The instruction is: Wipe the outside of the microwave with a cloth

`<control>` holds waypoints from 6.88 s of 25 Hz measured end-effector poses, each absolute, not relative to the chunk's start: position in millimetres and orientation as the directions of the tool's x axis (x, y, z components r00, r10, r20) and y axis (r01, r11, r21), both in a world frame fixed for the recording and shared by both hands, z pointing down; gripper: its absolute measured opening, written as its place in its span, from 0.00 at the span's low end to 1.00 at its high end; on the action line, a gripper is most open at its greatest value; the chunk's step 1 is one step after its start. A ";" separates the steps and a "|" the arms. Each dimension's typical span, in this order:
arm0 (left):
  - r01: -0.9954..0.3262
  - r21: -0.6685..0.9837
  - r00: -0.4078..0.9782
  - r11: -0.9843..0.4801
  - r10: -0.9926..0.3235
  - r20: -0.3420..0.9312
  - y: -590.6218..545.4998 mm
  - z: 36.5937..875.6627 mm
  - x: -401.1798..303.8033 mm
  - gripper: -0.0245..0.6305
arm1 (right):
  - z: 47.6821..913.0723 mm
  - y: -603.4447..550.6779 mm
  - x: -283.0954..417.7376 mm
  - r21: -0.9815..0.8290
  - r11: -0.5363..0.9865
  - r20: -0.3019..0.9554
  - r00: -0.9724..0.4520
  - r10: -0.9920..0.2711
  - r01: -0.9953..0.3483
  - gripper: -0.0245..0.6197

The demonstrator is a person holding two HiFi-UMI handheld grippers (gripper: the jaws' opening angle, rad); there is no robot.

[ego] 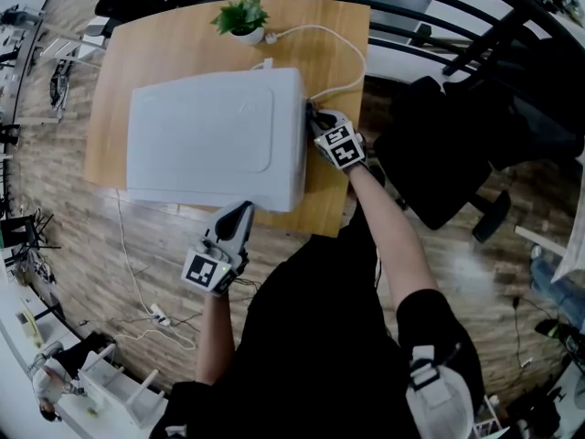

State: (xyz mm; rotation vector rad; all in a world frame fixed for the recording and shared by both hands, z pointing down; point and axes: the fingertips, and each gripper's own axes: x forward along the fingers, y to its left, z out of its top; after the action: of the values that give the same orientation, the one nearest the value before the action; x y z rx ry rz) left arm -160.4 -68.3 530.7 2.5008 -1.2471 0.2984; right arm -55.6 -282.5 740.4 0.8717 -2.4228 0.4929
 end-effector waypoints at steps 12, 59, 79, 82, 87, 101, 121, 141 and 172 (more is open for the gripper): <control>-0.809 0.202 0.586 -0.551 -0.740 0.330 -69.0 531.8 -161.9 0.04 | 754.2 -307.7 -55.4 -0.124 0.745 0.616 -0.640 -0.460 -0.656 0.08; -0.784 0.187 0.619 -0.592 -0.721 0.310 -67.9 530.8 -159.5 0.04 | 773.4 -197.0 -59.2 -0.558 0.632 0.459 -0.835 -0.305 -0.538 0.08; -0.738 0.178 0.673 -0.651 -0.685 0.280 -64.7 529.9 -145.9 0.04 | 777.0 -115.6 -64.2 -0.534 0.645 0.488 -0.822 -0.293 -0.546 0.08; -0.735 0.182 0.676 -0.653 -0.684 0.275 -64.0 529.7 -145.7 0.04 | 777.6 -104.3 -64.7 -0.530 0.645 0.495 -0.818 -0.292 -0.551 0.08; -0.732 0.181 0.678 -0.656 -0.682 0.273 -64.3 529.7 -145.6 0.04 | 778.4 -84.8 -65.2 -0.522 0.655 0.507 -0.816 -0.277 -0.546 0.08; -0.733 0.188 0.678 -0.654 -0.684 0.268 -63.2 528.6 -144.7 0.04 | 778.2 -50.7 -62.1 -0.544 0.647 0.504 -0.824 -0.258 -0.535 0.08; -0.740 0.175 0.671 -0.649 -0.694 0.262 -65.7 530.3 -143.5 0.04 | 752.7 -63.3 -7.5 -0.510 0.641 0.480 -0.809 -0.341 -0.573 0.08; -0.800 0.215 0.599 -0.560 -0.766 0.234 -55.3 505.7 -120.2 0.04 | 573.3 -82.5 50.3 -0.189 0.856 0.355 -0.846 -0.397 -0.481 0.08; -0.881 0.159 0.474 -0.446 -0.832 0.290 -1.6 492.1 -43.5 0.04 | 533.0 -67.6 108.3 -0.159 0.923 0.255 -0.918 -0.305 -0.351 0.07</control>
State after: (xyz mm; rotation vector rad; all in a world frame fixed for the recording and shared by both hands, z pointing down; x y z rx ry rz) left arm -43.5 -1.6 492.1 2.4378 -1.4581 0.2437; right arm 108.3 -67.6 533.0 0.4940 -2.8571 0.2967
